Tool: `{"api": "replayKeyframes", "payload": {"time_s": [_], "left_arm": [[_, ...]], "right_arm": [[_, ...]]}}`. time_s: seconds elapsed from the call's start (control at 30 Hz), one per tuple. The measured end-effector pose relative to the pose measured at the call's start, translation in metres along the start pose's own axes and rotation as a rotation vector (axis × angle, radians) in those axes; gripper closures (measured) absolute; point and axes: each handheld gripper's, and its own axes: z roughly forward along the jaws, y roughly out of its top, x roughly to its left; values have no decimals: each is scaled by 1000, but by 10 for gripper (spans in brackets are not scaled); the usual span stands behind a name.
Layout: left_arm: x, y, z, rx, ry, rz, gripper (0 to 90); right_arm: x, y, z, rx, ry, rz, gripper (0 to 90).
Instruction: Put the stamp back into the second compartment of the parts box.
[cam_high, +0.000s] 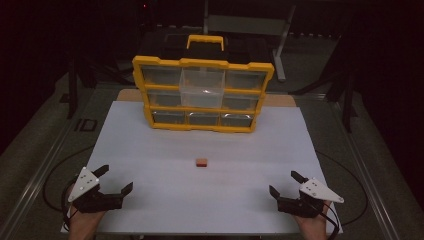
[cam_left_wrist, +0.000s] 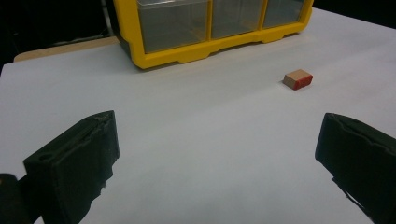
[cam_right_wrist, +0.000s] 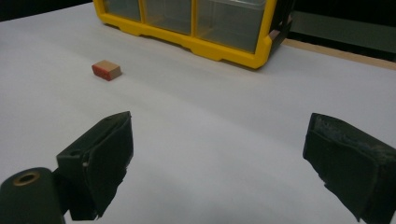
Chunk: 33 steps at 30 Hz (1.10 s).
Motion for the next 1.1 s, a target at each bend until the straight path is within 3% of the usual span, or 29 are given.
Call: {"api": "replayKeyframes", "payload": {"time_s": [0.23,0.5,1.03,1.1], "left_arm": [[-1,0,0,2,12,14,0],[-2,2,1,17,-5,28,0],[3,41,1,5,-44,67,0],[4,49,5,11,-61,95,0]], "right_arm": [[-2,-1,-3,-42,-11,27,84],[-3,-1,-3,-45,-1,31,85],[-3,-1,-1,-48,-10,29,85],[-4,-2,0,-41,-20,28,85]]}}
